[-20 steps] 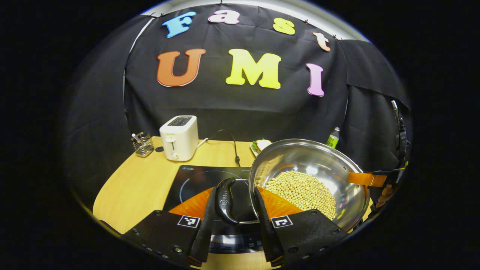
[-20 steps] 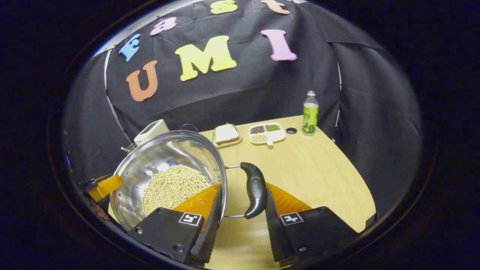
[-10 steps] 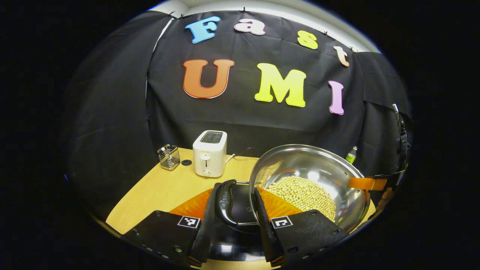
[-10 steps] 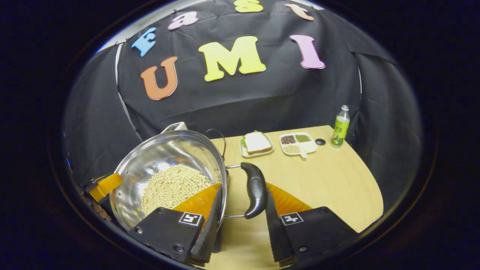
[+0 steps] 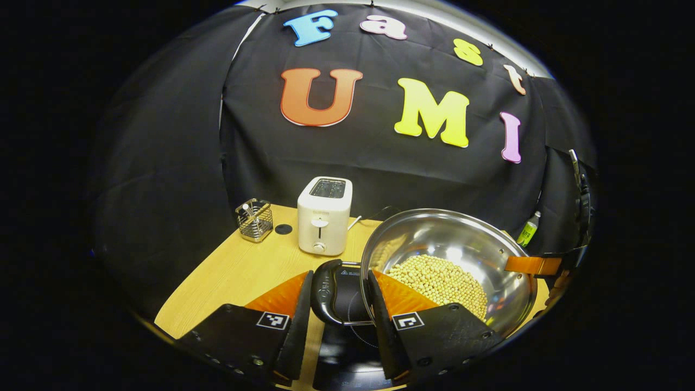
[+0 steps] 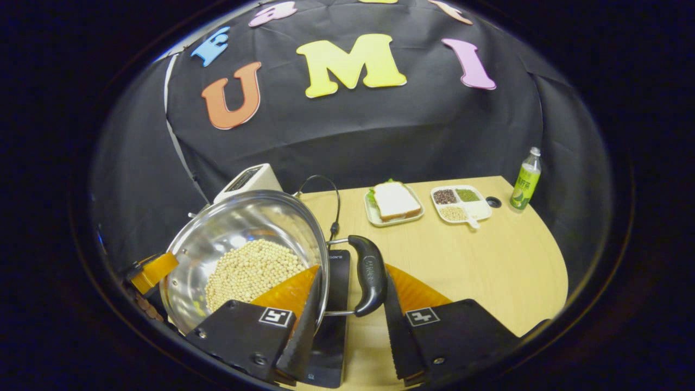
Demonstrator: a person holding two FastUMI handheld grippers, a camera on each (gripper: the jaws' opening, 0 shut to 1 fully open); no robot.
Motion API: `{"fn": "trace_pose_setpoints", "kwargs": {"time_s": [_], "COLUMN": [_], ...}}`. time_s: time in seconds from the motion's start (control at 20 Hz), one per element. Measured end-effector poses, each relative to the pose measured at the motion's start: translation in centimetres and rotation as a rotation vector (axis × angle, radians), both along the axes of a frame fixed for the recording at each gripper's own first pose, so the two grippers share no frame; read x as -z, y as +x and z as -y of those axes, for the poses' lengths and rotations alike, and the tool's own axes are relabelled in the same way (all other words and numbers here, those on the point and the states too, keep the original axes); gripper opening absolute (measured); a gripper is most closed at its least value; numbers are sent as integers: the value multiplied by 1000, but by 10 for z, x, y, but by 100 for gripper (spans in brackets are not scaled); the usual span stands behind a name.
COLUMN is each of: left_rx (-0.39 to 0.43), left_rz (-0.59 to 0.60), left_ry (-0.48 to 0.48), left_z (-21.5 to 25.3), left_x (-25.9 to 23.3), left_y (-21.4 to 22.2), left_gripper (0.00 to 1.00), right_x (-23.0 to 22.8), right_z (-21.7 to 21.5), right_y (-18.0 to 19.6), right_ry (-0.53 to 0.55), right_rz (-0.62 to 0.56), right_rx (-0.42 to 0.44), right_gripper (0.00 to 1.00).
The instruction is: First push the handle of the pot to place it horizontally, then grasp the pot with both hands and set it on the induction cooktop.
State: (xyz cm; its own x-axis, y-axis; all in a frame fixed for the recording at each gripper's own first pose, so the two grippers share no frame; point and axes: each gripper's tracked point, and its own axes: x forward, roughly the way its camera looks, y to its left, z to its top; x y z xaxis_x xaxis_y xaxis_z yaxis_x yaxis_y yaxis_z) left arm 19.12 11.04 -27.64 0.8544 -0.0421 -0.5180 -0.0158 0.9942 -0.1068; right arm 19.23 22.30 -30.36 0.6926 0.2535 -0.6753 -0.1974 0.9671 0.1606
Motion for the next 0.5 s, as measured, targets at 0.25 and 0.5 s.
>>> {"fn": "trace_pose_setpoints", "kwargs": {"time_s": [0.25,0.5], "left_rx": [-11,-35], "left_rz": [-51,-71], "left_ry": [11,-16], "left_z": [-6,-12], "left_x": [37,58], "left_y": [10,11], "left_gripper": [54,54], "right_x": [43,66], "right_z": [-8,-13], "right_y": [14,17], "right_ry": [-1,8], "right_rz": [-45,-54], "right_rx": [-10,-15], "right_gripper": [62,61]}}
